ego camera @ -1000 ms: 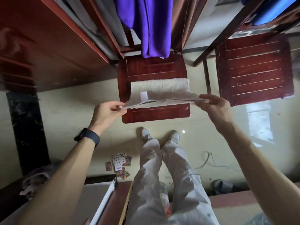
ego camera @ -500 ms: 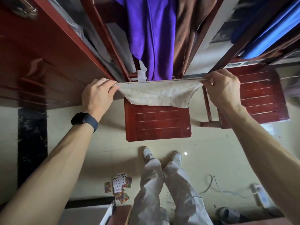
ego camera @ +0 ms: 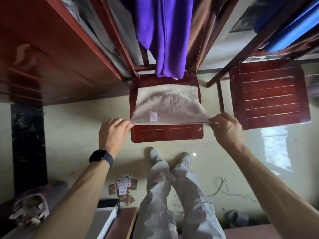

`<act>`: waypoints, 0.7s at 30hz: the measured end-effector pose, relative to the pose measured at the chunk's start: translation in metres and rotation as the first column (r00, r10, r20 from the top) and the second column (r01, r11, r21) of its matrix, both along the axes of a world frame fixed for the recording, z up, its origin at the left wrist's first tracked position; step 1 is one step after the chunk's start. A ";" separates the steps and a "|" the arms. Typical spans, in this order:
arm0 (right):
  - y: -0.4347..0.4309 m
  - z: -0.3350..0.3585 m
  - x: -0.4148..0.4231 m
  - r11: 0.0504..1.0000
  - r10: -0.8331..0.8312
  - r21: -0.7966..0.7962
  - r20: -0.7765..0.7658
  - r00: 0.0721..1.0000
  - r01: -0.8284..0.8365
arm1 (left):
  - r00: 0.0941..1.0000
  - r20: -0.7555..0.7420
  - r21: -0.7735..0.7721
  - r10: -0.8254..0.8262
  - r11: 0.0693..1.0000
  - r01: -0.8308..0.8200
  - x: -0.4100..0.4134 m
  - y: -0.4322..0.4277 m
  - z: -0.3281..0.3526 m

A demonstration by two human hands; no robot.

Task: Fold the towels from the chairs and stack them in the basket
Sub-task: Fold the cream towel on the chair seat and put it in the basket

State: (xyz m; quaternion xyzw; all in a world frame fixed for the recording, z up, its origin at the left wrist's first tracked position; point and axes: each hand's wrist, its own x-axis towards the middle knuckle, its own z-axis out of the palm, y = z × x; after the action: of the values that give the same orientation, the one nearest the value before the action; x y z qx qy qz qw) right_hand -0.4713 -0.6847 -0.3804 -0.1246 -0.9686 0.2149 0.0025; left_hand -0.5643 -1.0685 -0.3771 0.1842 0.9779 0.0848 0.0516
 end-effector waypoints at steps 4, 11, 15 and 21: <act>-0.015 -0.037 0.045 0.998 0.026 -0.065 0.226 0.974 -0.011 | 0.963 0.268 -0.103 0.017 0.995 0.011 0.054 -0.007 -0.032; -0.017 -0.076 0.035 0.973 -0.034 -0.175 0.544 0.838 0.153 | 0.763 0.587 -0.045 0.271 0.952 -0.304 0.048 -0.004 -0.065; -0.011 -0.104 -0.014 0.841 -0.169 -0.317 0.617 0.769 0.439 | 0.469 0.794 0.092 0.387 0.686 -0.722 -0.004 0.000 -0.098; -0.011 -0.167 -0.055 0.568 -0.413 -0.524 0.486 0.770 0.635 | 0.440 0.839 0.238 0.321 0.511 -0.826 -0.056 0.017 -0.174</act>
State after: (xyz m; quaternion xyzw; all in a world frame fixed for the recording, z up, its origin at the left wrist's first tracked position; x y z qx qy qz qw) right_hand -0.5258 -0.6957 -0.5478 -0.4341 -0.7309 0.5105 -0.1292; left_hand -0.6199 -1.0512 -0.5513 -0.2301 0.7837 0.4794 0.3209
